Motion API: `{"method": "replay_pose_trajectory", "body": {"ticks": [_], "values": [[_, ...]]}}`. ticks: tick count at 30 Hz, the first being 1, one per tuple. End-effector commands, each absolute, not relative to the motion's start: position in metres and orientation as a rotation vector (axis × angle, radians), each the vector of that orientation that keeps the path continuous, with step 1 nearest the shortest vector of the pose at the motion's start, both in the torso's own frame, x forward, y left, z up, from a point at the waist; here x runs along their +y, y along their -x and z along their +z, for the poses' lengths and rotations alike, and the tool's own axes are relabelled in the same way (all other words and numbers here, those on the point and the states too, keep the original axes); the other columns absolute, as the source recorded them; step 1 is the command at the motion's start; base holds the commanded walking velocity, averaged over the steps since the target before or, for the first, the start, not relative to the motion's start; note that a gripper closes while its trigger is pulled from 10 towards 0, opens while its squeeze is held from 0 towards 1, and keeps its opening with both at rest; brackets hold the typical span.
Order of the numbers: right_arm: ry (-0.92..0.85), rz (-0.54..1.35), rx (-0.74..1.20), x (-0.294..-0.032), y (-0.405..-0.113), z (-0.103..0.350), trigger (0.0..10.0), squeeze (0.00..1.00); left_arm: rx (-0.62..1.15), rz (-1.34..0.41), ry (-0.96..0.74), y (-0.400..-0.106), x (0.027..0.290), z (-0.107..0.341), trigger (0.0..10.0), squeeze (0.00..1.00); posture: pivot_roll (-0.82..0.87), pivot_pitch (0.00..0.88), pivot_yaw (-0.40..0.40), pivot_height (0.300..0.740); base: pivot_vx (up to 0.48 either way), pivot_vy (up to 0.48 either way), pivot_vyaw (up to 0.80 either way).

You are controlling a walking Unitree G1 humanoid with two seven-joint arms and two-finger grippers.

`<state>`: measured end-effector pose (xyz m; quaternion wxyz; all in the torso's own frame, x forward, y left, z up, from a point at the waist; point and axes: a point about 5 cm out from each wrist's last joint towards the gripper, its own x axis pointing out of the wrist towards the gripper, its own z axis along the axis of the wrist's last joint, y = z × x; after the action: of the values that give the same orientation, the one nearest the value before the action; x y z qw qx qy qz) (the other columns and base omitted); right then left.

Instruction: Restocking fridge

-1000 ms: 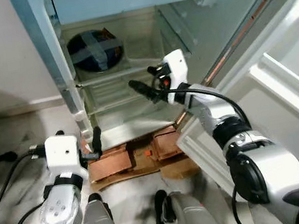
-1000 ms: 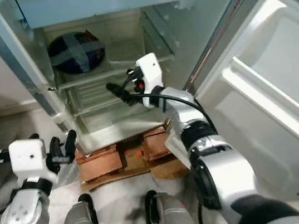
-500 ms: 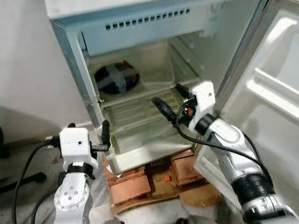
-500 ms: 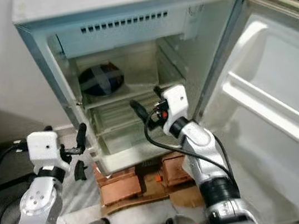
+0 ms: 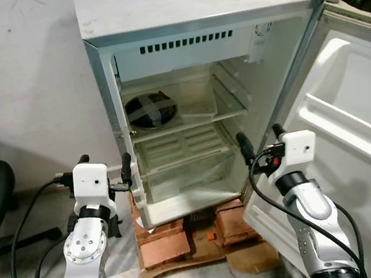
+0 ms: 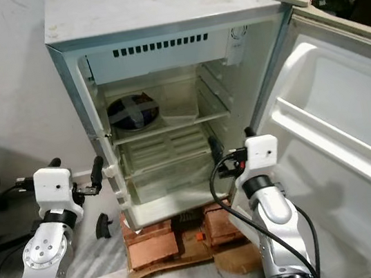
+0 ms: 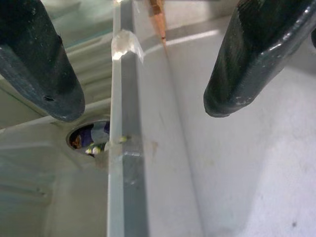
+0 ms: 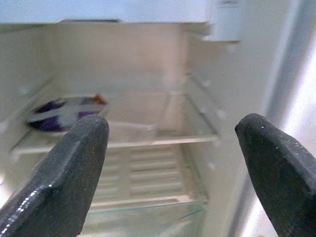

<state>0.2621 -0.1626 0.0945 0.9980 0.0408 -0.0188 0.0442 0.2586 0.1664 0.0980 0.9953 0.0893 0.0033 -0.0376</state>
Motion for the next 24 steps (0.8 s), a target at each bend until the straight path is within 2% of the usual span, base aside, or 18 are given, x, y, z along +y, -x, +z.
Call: {"method": "replay_pose_trajectory", "body": {"ticks": [1, 5, 12, 18, 24], "values": [[-0.082, 0.041, -0.041, -0.167, -0.261, 0.097, 10.0, 0.00, -0.031, -0.086, -0.207, -0.269, 0.165, 0.107, 10.0, 0.00, 0.06, 0.000, -0.002, 0.740, 0.000, 0.000, 0.00], [-0.084, 0.030, -0.038, -0.167, -0.260, 0.097, 10.0, 0.00, -0.035, -0.097, -0.219, -0.272, 0.166, 0.109, 10.0, 0.00, 0.04, 0.000, 0.027, 0.740, 0.000, 0.000, 0.00], [-0.073, -0.009, 0.018, -0.171, -0.241, 0.086, 10.0, 0.00, 0.021, -0.180, -0.190, -0.273, 0.162, 0.092, 10.0, 0.00, -0.03, 0.000, 0.025, 0.740, 0.000, 0.000, 0.00], [-0.057, 0.014, 0.009, -0.170, -0.248, 0.090, 10.0, 0.00, 0.019, -0.183, -0.184, -0.277, 0.157, 0.093, 10.0, 0.00, -0.03, 0.000, 0.025, 0.740, 0.000, 0.000, 0.00], [-0.061, 0.034, -0.001, -0.166, -0.258, 0.095, 10.0, 0.00, 0.006, -0.179, -0.168, -0.278, 0.154, 0.094, 10.0, 0.00, -0.01, 0.000, 0.016, 0.740, -0.166, 0.000, 0.00]]}}
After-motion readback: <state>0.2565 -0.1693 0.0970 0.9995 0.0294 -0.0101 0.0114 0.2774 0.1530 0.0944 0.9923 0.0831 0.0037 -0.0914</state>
